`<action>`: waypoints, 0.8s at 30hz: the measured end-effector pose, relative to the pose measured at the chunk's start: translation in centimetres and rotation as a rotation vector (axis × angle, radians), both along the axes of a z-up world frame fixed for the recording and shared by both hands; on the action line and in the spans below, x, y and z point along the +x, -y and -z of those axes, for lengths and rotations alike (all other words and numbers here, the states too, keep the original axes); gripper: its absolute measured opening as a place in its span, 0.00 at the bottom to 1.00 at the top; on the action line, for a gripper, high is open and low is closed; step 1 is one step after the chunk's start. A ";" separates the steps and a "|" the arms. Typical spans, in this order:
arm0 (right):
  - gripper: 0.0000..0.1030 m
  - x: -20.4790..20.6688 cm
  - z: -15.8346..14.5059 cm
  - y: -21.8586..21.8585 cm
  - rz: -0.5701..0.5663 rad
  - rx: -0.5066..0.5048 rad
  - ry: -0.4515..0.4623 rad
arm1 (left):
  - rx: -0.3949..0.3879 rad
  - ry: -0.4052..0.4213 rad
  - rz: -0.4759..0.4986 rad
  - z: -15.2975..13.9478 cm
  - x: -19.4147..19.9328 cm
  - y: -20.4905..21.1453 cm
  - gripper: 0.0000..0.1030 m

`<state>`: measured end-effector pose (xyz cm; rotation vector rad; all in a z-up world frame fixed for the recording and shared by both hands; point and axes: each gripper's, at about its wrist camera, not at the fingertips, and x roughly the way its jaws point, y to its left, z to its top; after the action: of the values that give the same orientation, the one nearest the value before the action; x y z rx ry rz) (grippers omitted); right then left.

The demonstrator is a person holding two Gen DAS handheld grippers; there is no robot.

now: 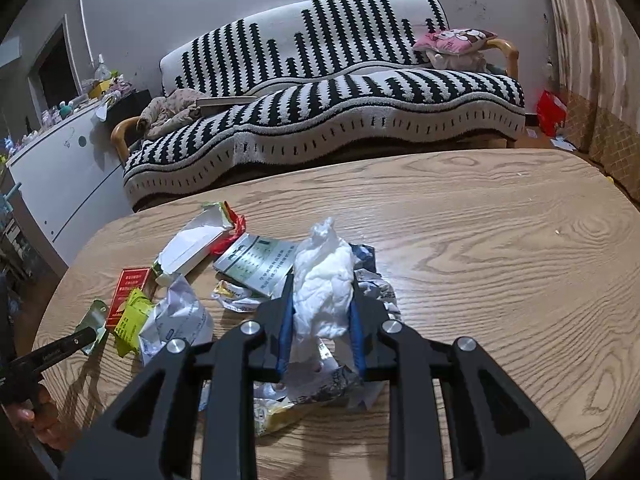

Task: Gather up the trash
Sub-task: 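Grasp the green toy car with left tool while right tool grasps white tissue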

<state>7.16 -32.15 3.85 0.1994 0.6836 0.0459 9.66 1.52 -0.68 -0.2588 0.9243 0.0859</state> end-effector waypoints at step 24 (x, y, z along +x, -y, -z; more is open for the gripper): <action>0.23 -1.1 -0.9 -0.5 0.027 -0.004 0.064 | 0.054 0.072 0.004 -1.6 -0.8 0.7 0.21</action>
<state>6.08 -31.70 4.72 0.2023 0.6167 0.0248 8.88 0.80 0.94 -0.2082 0.8497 0.0969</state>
